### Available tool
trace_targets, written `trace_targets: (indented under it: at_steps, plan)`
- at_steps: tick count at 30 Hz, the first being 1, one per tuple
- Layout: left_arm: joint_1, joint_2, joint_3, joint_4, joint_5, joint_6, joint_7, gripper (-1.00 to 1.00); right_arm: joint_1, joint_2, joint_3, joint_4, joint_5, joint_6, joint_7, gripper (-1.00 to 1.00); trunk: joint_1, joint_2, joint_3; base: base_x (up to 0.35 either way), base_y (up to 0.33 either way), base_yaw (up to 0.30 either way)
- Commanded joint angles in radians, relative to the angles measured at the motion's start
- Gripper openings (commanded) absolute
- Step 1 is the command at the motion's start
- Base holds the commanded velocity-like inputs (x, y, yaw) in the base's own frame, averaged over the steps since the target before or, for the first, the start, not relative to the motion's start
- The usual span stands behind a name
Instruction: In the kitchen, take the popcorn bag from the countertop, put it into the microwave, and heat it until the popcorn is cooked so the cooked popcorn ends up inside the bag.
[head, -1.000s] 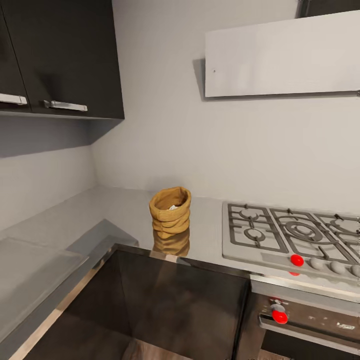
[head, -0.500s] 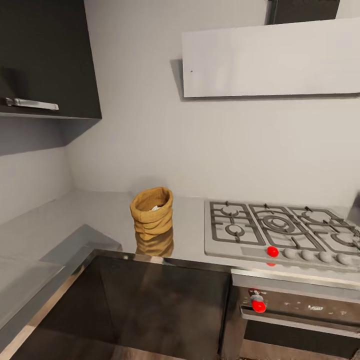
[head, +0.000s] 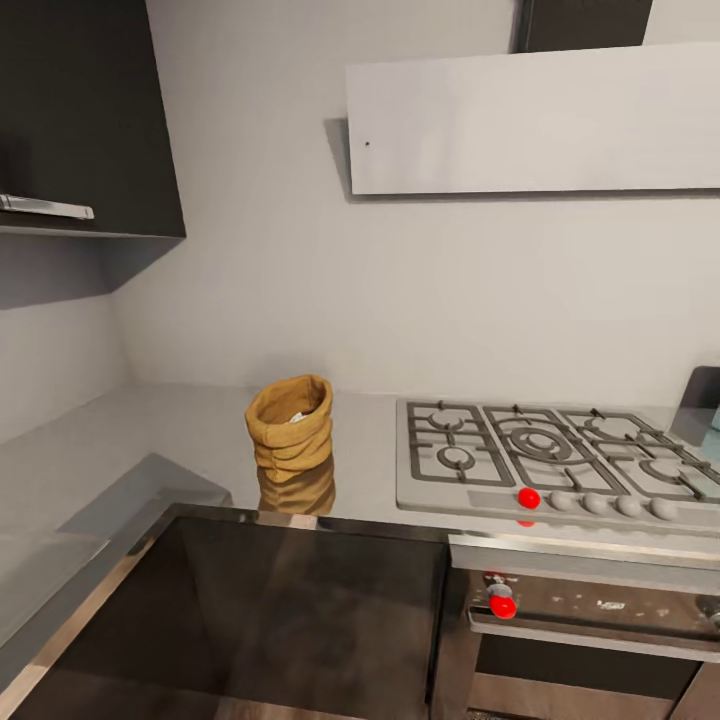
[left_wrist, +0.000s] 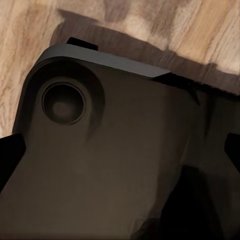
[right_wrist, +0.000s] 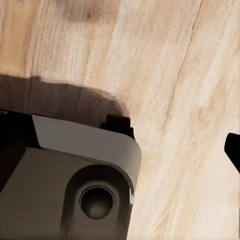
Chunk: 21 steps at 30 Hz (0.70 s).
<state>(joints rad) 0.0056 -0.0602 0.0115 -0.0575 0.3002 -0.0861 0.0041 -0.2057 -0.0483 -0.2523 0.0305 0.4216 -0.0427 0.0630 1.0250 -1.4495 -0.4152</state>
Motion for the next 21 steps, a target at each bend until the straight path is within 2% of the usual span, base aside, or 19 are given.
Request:
trace_targets:
  at_steps: [1, 6, 10, 15, 21]
  plan:
    - [0.001, 0.0, 0.001, -0.001, 0.006, -0.001, 0.0, 1.0, -0.001, 0.0, -0.009, 0.003, 0.012, -0.005, 0.002, 1.0, 0.0, 0.0, -0.001, 0.0, 0.0, 0.0]
    - [0.001, -0.001, 0.001, -0.002, 0.011, -0.002, 0.0, 1.0, -0.001, 0.006, -0.009, 0.003, 0.019, -0.004, 0.006, 1.0, 0.0, 0.0, -0.001, 0.0, 0.0, 0.007]
    - [0.001, -0.001, 0.001, -0.004, 0.016, -0.003, 0.0, 1.0, -0.001, 0.005, -0.01, 0.003, 0.019, -0.003, 0.006, 1.0, 0.0, 0.0, -0.001, 0.0, 0.0, 0.183]
    - [0.001, 0.0, -0.001, -0.004, 0.059, -0.003, 0.0, 1.0, -0.001, 0.004, -0.01, 0.003, 0.019, -0.004, 0.005, 1.0, 0.0, 0.0, -0.001, 0.0, 0.0, 0.174]
    - [0.001, 0.002, -0.002, -0.004, 0.066, -0.003, -0.001, 1.0, -0.001, 0.004, -0.01, 0.003, 0.019, -0.005, 0.006, 1.0, -0.023, 0.042, 0.018, 0.0, 0.0, 0.017]
